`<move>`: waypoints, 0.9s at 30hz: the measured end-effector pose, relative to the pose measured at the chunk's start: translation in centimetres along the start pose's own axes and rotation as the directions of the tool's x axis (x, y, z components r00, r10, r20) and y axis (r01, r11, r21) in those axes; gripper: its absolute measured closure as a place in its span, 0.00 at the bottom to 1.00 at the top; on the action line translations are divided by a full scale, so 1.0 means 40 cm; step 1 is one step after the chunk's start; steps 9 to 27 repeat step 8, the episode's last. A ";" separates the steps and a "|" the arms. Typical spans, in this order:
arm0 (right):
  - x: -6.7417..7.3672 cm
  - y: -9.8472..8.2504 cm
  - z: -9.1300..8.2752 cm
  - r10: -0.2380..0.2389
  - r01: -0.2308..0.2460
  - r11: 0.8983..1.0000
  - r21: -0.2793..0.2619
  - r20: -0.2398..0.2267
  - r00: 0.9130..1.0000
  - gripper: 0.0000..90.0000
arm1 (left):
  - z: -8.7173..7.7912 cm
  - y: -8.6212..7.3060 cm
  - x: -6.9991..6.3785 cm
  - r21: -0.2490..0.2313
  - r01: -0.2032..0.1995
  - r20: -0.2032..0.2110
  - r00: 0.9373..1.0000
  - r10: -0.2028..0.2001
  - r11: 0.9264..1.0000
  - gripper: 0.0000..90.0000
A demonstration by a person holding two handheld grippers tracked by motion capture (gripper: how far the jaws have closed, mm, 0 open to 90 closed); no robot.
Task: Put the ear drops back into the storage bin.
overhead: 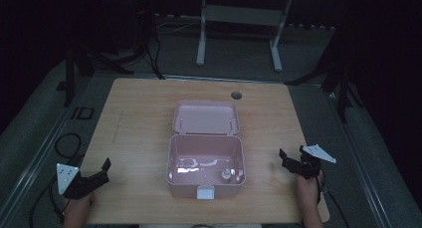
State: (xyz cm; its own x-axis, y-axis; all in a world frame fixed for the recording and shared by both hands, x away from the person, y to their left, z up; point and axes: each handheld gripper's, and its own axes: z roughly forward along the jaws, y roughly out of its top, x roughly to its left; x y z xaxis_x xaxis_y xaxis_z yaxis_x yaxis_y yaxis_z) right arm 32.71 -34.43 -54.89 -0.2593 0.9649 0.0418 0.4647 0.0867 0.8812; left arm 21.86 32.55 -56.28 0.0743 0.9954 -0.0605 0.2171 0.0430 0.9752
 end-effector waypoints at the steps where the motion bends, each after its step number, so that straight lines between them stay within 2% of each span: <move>1: 0.001 0.000 0.002 -0.010 0.010 1.000 0.002 0.002 1.000 0.14 | 0.000 0.000 0.000 0.000 0.001 0.000 1.000 -0.001 1.000 0.00; 7: 0.010 -0.001 0.009 -0.047 0.047 0.999 0.026 -0.009 0.999 0.14 | 0.000 0.000 0.000 0.001 0.001 -0.001 1.000 -0.001 1.000 0.01; 27: 0.010 -0.001 0.009 -0.047 0.047 0.999 0.026 -0.009 0.999 0.14 | 0.000 0.000 0.000 0.001 0.002 -0.001 1.000 -0.002 1.000 0.01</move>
